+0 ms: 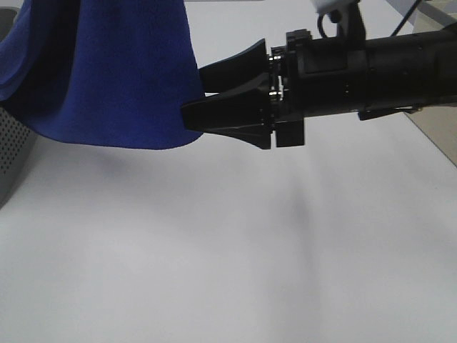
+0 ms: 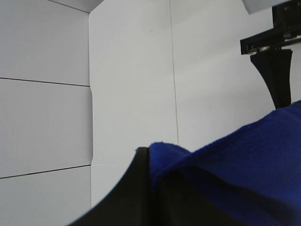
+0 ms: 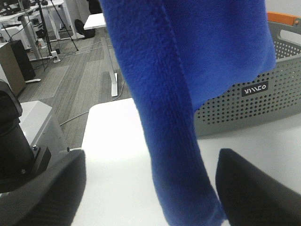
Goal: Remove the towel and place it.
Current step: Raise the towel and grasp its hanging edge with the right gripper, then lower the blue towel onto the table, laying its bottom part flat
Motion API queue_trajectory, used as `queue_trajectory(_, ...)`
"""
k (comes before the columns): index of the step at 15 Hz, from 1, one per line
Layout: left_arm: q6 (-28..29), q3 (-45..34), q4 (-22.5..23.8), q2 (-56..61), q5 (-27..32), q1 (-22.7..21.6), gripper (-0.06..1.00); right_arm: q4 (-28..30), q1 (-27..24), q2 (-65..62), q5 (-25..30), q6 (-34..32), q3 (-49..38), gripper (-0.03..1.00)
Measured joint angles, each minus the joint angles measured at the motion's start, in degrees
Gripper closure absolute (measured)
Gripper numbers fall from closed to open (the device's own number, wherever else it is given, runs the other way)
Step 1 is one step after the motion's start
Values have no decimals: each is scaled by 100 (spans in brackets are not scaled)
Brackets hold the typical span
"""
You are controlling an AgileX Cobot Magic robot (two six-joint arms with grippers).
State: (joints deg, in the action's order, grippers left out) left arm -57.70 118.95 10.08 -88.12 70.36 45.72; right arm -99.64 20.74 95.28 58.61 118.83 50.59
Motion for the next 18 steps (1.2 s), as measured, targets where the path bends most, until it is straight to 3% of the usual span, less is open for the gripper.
queue_trajectory(5, 0, 0, 0, 0, 0, 0, 94, 0, 476, 332, -120, -97, 413, 22)
queue_trajectory(7, 0, 0, 0, 0, 0, 0, 94, 0, 521, 332, -80, -178, 418, 30)
queue_trajectory(10, 6, 0, 0, 0, 0, 0, 94, 0, 521, 332, -80, -315, 447, 63)
queue_trajectory(12, 11, 0, 0, 0, 0, 0, 94, 86, 521, 332, -80, -470, 447, 95)
queue_trajectory(16, 23, 0, -57, 0, 0, 0, 94, 34, 521, 332, -52, -859, 447, 95)
queue_trajectory(18, 23, 0, -109, 0, 0, 0, 94, 29, 521, 332, -258, -1461, 470, 95)
